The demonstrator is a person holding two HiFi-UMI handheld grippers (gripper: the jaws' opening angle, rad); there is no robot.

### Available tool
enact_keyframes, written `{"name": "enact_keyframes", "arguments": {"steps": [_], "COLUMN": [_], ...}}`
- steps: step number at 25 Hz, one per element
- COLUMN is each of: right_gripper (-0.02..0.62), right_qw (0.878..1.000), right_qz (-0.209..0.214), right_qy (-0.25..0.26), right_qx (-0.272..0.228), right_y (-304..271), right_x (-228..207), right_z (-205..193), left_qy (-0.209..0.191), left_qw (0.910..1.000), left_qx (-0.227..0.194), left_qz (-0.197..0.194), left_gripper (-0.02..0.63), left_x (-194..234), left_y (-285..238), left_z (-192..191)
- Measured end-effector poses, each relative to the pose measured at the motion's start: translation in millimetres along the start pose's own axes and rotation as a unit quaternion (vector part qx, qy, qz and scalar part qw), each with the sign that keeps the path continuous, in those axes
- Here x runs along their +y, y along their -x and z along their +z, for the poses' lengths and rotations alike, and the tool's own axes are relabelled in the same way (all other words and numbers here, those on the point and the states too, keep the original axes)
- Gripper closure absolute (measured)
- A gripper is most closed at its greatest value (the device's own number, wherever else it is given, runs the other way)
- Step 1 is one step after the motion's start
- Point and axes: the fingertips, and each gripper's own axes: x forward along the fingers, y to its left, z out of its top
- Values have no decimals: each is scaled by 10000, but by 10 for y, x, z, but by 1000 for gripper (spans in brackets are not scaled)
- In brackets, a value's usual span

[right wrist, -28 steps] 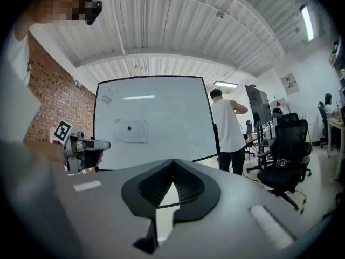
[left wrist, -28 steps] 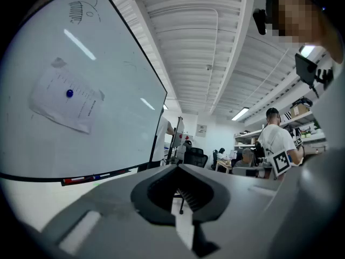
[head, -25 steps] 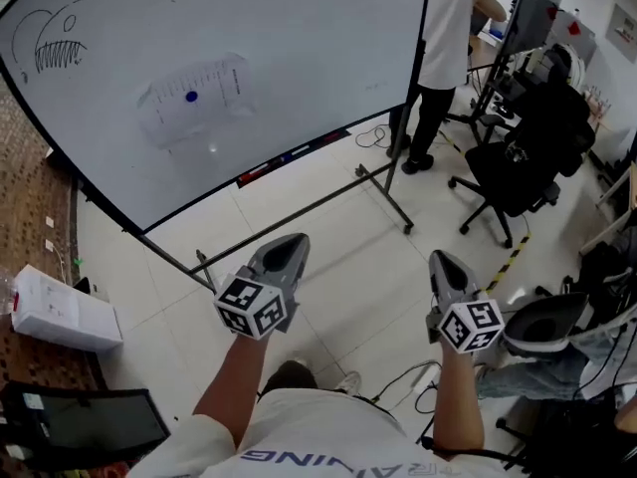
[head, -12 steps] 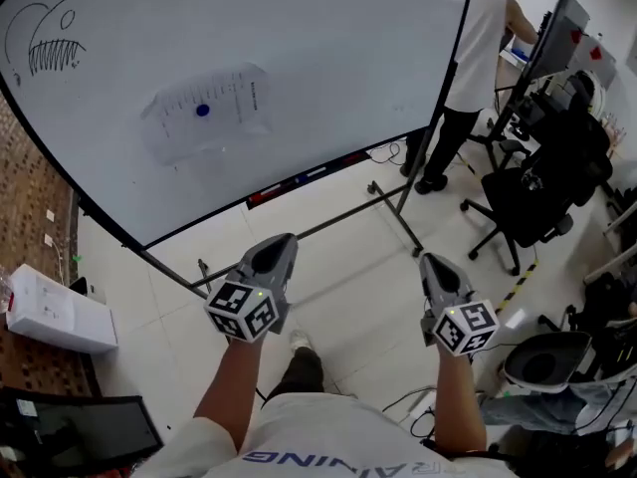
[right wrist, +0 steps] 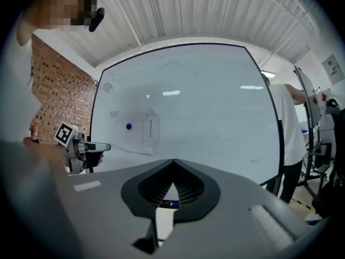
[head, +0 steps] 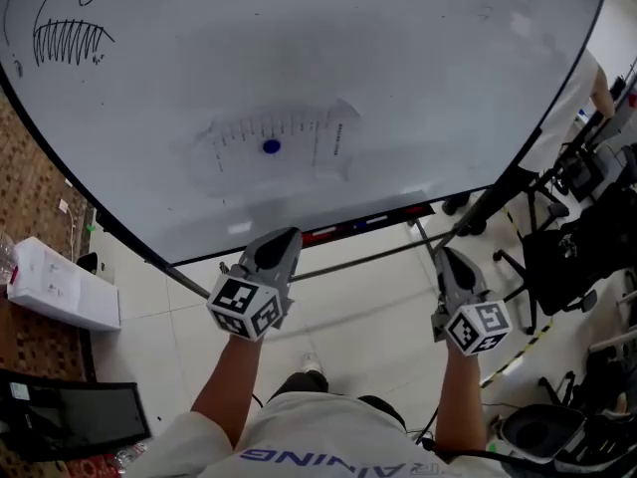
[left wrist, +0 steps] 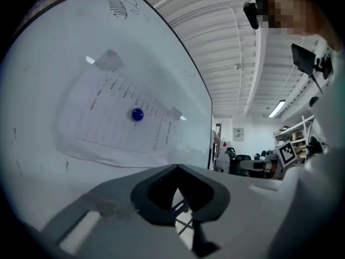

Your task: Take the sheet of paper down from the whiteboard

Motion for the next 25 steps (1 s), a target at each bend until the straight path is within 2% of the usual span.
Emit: {"name": "enact_keyframes", "arguments": {"steps": [3, 8, 12, 20, 25], "right_gripper": [592, 592, 592, 592, 592], "right_qw": [9999, 9991, 9961, 9836, 9763], "right_qz": [157, 428, 881, 1803, 2160], "right_qy": [16, 3, 16, 75, 51], "right_qx": [-22, 41, 41, -38, -138], "right_y": [-388, -792, -1148, -1657, -1843], "right_x": [43, 45, 67, 59, 168], "right_z": [89, 124, 168, 387, 505], "left_qy": [39, 111, 81, 77, -122], "left_qw": [9998, 9989, 9962, 9862, 9808], "left_qx": [-59, -83, -172, -404, -448], "left_qz": [211, 446, 846, 1606, 1893], "left_gripper": [603, 603, 603, 604, 604], "left_x": [316, 547, 684, 657, 681], "left_y": [7, -12, 1, -63, -93], "left_z": [90, 110, 173, 346, 453]}}
